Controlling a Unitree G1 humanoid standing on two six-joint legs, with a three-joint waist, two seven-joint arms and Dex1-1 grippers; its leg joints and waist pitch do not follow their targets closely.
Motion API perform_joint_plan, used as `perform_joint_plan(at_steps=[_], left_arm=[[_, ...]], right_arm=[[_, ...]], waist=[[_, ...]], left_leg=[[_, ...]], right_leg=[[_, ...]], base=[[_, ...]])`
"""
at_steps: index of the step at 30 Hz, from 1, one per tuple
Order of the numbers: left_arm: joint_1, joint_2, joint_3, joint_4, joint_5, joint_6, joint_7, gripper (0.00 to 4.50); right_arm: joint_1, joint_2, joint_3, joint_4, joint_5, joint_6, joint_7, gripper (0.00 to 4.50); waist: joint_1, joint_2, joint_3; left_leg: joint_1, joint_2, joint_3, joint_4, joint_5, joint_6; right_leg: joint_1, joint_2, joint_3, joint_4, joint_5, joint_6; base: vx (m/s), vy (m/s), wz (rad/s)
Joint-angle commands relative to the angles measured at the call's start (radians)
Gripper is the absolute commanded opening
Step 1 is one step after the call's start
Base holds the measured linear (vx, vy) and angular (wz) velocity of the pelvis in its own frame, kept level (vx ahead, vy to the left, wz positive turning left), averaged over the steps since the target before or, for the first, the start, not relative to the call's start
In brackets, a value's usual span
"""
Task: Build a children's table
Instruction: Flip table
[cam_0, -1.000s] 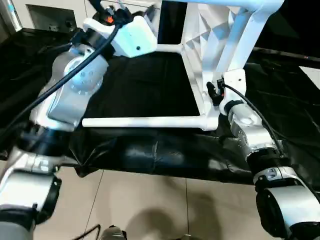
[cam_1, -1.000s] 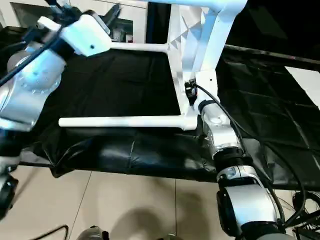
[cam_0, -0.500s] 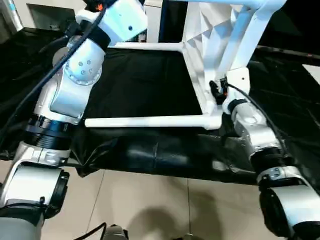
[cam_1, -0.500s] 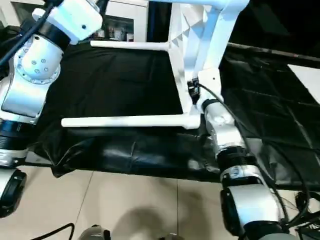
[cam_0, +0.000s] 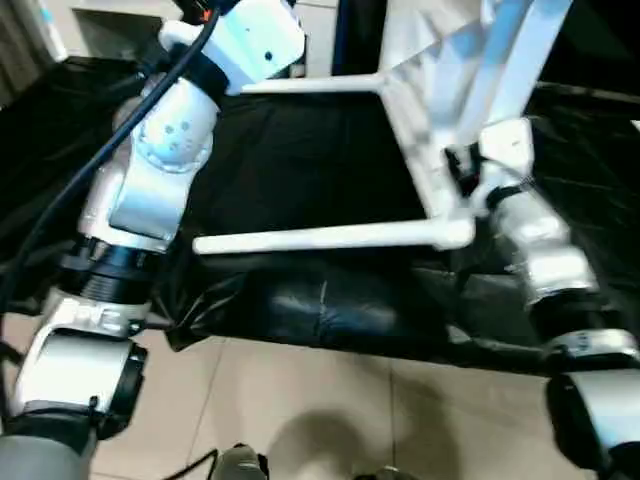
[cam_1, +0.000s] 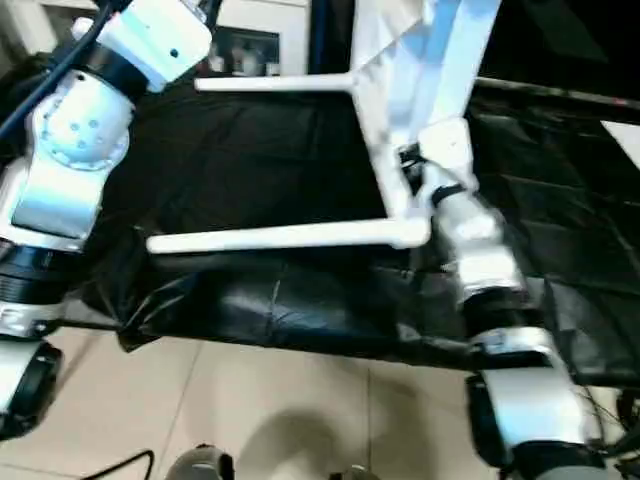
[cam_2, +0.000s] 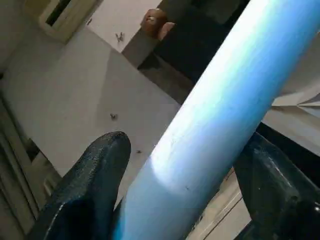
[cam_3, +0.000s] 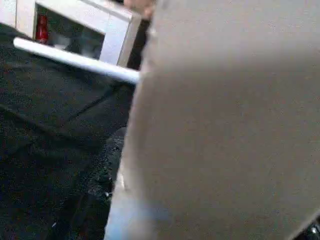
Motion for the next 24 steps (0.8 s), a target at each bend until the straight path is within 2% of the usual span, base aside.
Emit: perform_joint_plan(at_steps=[1, 3, 6, 7, 8, 9, 10, 11, 12, 13, 15, 16, 17, 18, 19, 20, 21, 22, 23, 24], left_arm=[[0.045, -0.03, 0.054, 0.019, -0.103, 0.049, 0.008, 3.19], [0.061, -0.04, 0.079, 0.01, -0.124, 0.076, 0.009, 3.15], [0.071, -0.046, 0.094, 0.005, -0.138, 0.091, 0.008, 3.1], [0.084, -0.065, 0.116, -0.002, -0.165, 0.123, 0.009, 3.03], [0.084, -0.065, 0.117, -0.002, -0.166, 0.123, 0.009, 3.01], [0.11, -0.095, 0.145, -0.017, -0.205, 0.182, -0.005, 3.0], [0.117, -0.099, 0.147, -0.022, -0.209, 0.195, -0.013, 2.98], [0.121, -0.103, 0.147, -0.023, -0.212, 0.202, -0.017, 2.96], [0.125, -0.106, 0.146, -0.025, -0.216, 0.21, -0.021, 2.96], [0.136, -0.118, 0.147, -0.03, -0.229, 0.229, -0.029, 2.91], [0.162, -0.144, 0.146, -0.037, -0.258, 0.27, -0.047, 2.8], [0.175, -0.159, 0.146, -0.034, -0.27, 0.287, -0.052, 2.8], [0.184, -0.167, 0.146, -0.033, -0.278, 0.3, -0.054, 2.77], [0.197, -0.18, 0.146, -0.029, -0.286, 0.316, -0.054, 2.74], [0.206, -0.189, 0.148, -0.028, -0.289, 0.327, -0.054, 2.74], [0.206, -0.189, 0.148, -0.028, -0.289, 0.327, -0.054, 2.7], [0.226, -0.209, 0.149, -0.019, -0.296, 0.341, -0.051, 2.63], [0.238, -0.219, 0.15, -0.014, -0.303, 0.349, -0.05, 2.57], [0.257, -0.232, 0.148, -0.003, -0.308, 0.363, -0.046, 2.51], [0.27, -0.238, 0.145, 0.002, -0.306, 0.369, -0.041, 2.45]], right_arm=[[-0.046, -0.073, -0.017, -0.076, -0.055, -0.011, 0.011, 2.13], [-0.057, -0.126, -0.001, -0.115, -0.079, 0.001, 0.048, 2.11], [-0.066, -0.155, 0.01, -0.136, -0.092, 0.009, 0.073, 2.1], [-0.079, -0.183, 0.019, -0.151, -0.099, 0.019, 0.102, 2.1], [-0.079, -0.184, 0.02, -0.151, -0.099, 0.019, 0.103, 2.09], [-0.106, -0.236, 0.042, -0.183, -0.112, 0.046, 0.17, 2.09], [-0.113, -0.249, 0.049, -0.192, -0.114, 0.056, 0.19, 2.09], [-0.118, -0.254, 0.052, -0.194, -0.114, 0.06, 0.2, 2.09], [-0.123, -0.259, 0.054, -0.197, -0.114, 0.064, 0.209, 2.09], [-0.135, -0.271, 0.062, -0.202, -0.116, 0.073, 0.237, 2.09], [-0.176, -0.303, 0.085, -0.201, -0.13, 0.098, 0.298, 2.06], [-0.202, -0.32, 0.103, -0.191, -0.143, 0.102, 0.336, 2.06], [-0.217, -0.331, 0.115, -0.187, -0.151, 0.104, 0.361, 2.05], [-0.242, -0.348, 0.134, -0.175, -0.168, 0.107, 0.397, 2.05], [-0.259, -0.36, 0.15, -0.169, -0.179, 0.111, 0.422, 2.05], [-0.259, -0.36, 0.15, -0.169, -0.179, 0.111, 0.422, 2.05], [-0.295, -0.382, 0.179, -0.149, -0.207, 0.106, 0.461, 2.05], [-0.316, -0.393, 0.196, -0.139, -0.225, 0.103, 0.483, 2.05], [-0.351, -0.402, 0.216, -0.11, -0.249, 0.094, 0.506, 2.05], [-0.376, -0.404, 0.228, -0.087, -0.265, 0.084, 0.512, 2.05]], waist=[[-0.004, -0.026, -0.081], [-0.003, -0.026, -0.08], [-0.001, -0.026, -0.079], [0.0, -0.026, -0.079], [-0.002, -0.03, -0.078], [-0.004, -0.031, -0.078], [-0.003, -0.034, -0.079], [0.0, -0.031, -0.077], [0.0, -0.031, -0.077], [-0.002, -0.031, -0.073], [-0.006, -0.032, -0.071], [-0.006, -0.032, -0.071], [-0.012, -0.038, -0.064], [-0.014, -0.043, -0.062], [-0.015, -0.04, -0.058], [-0.017, -0.039, -0.057], [-0.021, -0.054, -0.054], [-0.025, -0.05, -0.052], [-0.035, -0.06, -0.057], [-0.043, -0.066, -0.055]], left_leg=[[0.023, 0.028, -0.006, -0.058, -0.114, 0.022], [0.022, 0.028, -0.006, -0.057, -0.118, 0.022], [0.022, 0.027, -0.006, -0.056, -0.122, 0.025], [0.022, 0.027, -0.006, -0.056, -0.126, 0.025], [0.023, 0.028, -0.004, -0.056, -0.128, 0.024], [0.024, 0.027, -0.004, -0.056, -0.13, 0.028], [0.023, 0.028, -0.004, -0.054, -0.122, 0.039], [0.026, 0.029, -0.002, -0.053, -0.136, 0.047], [0.026, 0.029, -0.002, -0.053, -0.136, 0.047], [0.028, 0.028, -0.002, -0.055, -0.162, 0.041], [0.033, 0.031, -0.004, -0.056, -0.198, 0.028], [0.033, 0.031, -0.004, -0.056, -0.198, 0.028], [0.041, 0.03, -0.003, -0.056, -0.26, 0.021], [0.044, 0.03, 0.0, -0.055, -0.279, 0.02], [0.05, 0.031, -0.002, -0.054, -0.311, 0.012], [0.052, 0.031, -0.003, -0.055, -0.327, 0.009], [0.057, 0.03, -0.004, -0.053, -0.362, 0.003], [0.061, 0.028, -0.006, -0.052, -0.39, -0.004], [0.067, 0.029, -0.01, -0.05, -0.431, -0.014], [0.066, 0.03, -0.011, -0.051, -0.444, -0.015]], right_leg=[[0.056, -0.068, 0.041, -0.076, -0.072, -0.172], [0.054, -0.067, 0.041, -0.079, -0.094, -0.162], [0.053, -0.065, 0.04, -0.081, -0.106, -0.156], [0.052, -0.066, 0.04, -0.082, -0.117, -0.153], [0.052, -0.066, 0.041, -0.081, -0.118, -0.157], [0.053, -0.063, 0.04, -0.082, -0.123, -0.158], [0.054, -0.063, 0.04, -0.082, -0.116, -0.161], [0.048, -0.065, 0.041, -0.087, -0.14, -0.157], [0.048, -0.065, 0.041, -0.087, -0.14, -0.157], [0.047, -0.066, 0.04, -0.092, -0.203, -0.147], [0.041, -0.065, 0.038, -0.1, -0.27, -0.135], [0.041, -0.065, 0.038, -0.1, -0.27, -0.135], [0.032, -0.064, 0.036, -0.11, -0.356, -0.122], [0.029, -0.064, 0.037, -0.116, -0.391, -0.112], [0.022, -0.066, 0.036, -0.122, -0.451, -0.101], [0.02, -0.067, 0.035, -0.126, -0.476, -0.092], [0.014, -0.069, 0.031, -0.133, -0.544, -0.065], [0.008, -0.069, 0.028, -0.138, -0.584, -0.055], [0.003, -0.069, 0.021, -0.143, -0.623, -0.033], [-0.001, -0.068, 0.019, -0.145, -0.63, -0.028]], base=[[0.0, 0.0, 0.0], [0.0, 0.0, 0.0], [0.0, 0.0, 0.0], [0.0, 0.0, 0.0], [0.0, 0.0, 0.0], [0.0, 0.0, 0.0], [0.0, 0.0, 0.0], [0.0, 0.0, 0.0], [0.0, 0.0, 0.0], [0.0, 0.0, 0.0], [0.0, 0.0, 0.0], [0.0, 0.0, 0.0], [0.0, 0.0, 0.0], [0.0, 0.0, 0.0], [0.0, 0.0, 0.0], [0.0, 0.0, 0.0], [0.0, 0.0, 0.0], [0.0, 0.0, 0.0], [0.0, 0.0, 0.0], [0.0, 0.0, 0.0]])
